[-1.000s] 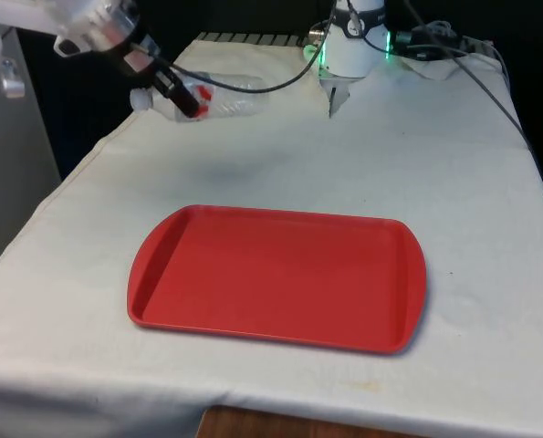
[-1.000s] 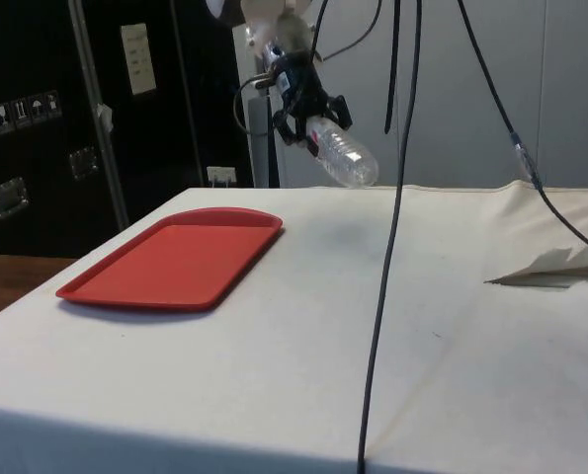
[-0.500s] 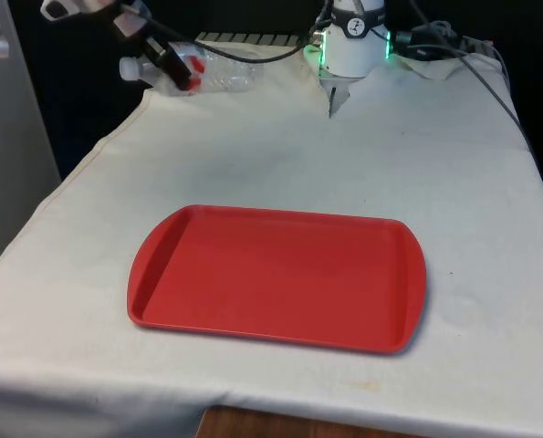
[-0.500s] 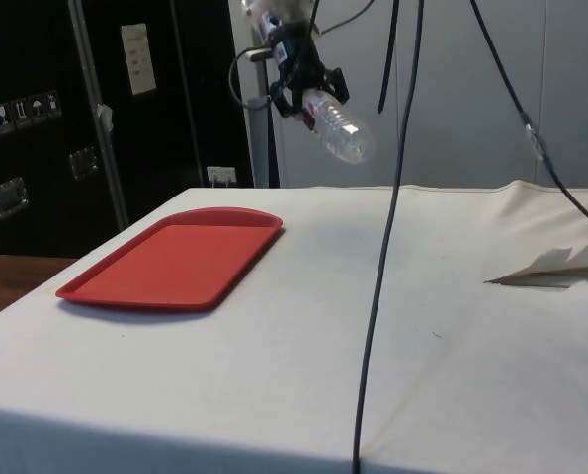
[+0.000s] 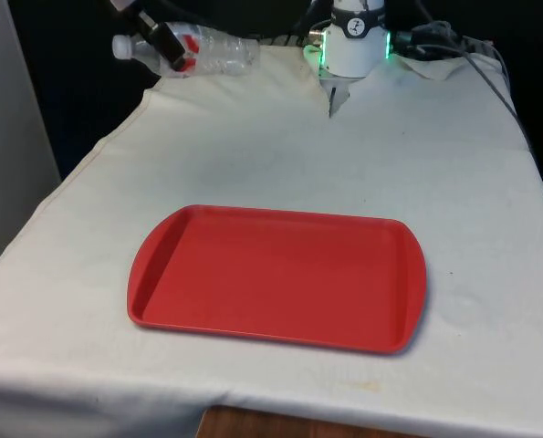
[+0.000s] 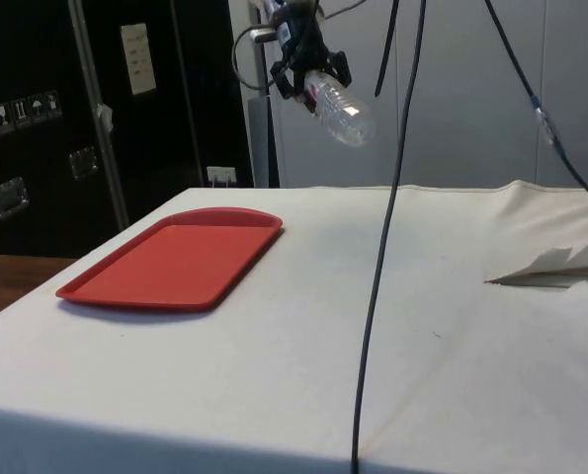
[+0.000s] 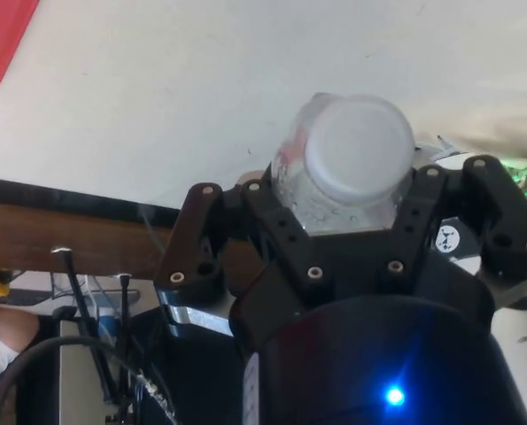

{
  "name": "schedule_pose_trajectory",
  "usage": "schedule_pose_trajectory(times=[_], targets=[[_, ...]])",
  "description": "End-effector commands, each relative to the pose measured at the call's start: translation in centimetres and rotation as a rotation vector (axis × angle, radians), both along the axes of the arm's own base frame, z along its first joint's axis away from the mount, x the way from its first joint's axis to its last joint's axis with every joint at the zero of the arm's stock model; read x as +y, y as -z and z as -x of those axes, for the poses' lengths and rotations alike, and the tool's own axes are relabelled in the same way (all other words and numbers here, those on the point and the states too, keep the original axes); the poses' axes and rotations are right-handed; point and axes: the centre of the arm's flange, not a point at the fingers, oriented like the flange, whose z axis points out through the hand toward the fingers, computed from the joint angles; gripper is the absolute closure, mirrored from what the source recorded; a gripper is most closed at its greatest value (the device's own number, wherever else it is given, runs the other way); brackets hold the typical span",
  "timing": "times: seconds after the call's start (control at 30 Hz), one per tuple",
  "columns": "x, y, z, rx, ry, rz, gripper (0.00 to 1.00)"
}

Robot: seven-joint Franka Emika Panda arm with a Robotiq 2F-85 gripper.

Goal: Place the bottle upright on the tray.

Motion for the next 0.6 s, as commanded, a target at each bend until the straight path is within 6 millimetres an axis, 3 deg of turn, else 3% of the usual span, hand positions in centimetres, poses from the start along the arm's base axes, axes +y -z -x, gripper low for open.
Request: schedule_pose_trajectory(times=[0.0, 0.57], targets=[[-0.1, -0.5, 0.2, -0.021, -0.001, 0.008, 0.68], [0.8, -1.7, 1.2, -0.071, -0.012, -0.048, 0.68]])
